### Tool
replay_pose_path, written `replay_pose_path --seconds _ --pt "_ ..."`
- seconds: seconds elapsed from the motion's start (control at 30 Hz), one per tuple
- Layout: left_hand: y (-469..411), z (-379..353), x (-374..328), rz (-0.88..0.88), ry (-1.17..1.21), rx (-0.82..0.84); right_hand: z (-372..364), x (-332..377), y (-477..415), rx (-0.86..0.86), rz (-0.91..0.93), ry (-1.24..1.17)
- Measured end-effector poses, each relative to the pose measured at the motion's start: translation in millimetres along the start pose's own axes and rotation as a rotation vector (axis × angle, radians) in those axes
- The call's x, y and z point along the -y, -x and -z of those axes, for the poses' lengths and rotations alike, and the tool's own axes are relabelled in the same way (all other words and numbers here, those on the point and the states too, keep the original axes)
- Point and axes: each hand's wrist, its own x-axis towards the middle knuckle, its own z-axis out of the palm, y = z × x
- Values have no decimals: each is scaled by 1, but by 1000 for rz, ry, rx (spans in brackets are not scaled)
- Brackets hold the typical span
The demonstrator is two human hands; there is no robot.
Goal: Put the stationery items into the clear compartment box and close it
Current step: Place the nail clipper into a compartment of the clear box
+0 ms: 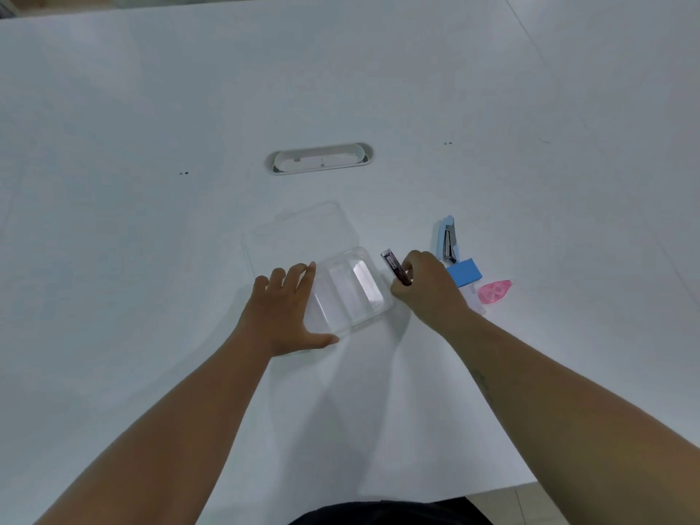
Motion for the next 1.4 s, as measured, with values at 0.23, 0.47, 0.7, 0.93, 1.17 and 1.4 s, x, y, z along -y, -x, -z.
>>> replay_pose_path --seconds 0.23,0.47,0.7,0.93,1.17,1.4 --pt "7 -10 2 52 191 -28 -20 22 0 -8 -24 -55" --pt "21 -22 17 58 242 1 -26 29 -4 -11 -7 -45" --pt "19 -20 13 54 219 -30 -24 21 -3 -37 30 -52" --pt "10 -15 2 54 204 -47 -10 -13 3 -230 -64 -57" --pt "9 -16 0 53 204 -68 -8 -40 22 -189 -120 5" --pt "11 -15 0 40 198 -80 -22 -44 28 -174 -93 75"
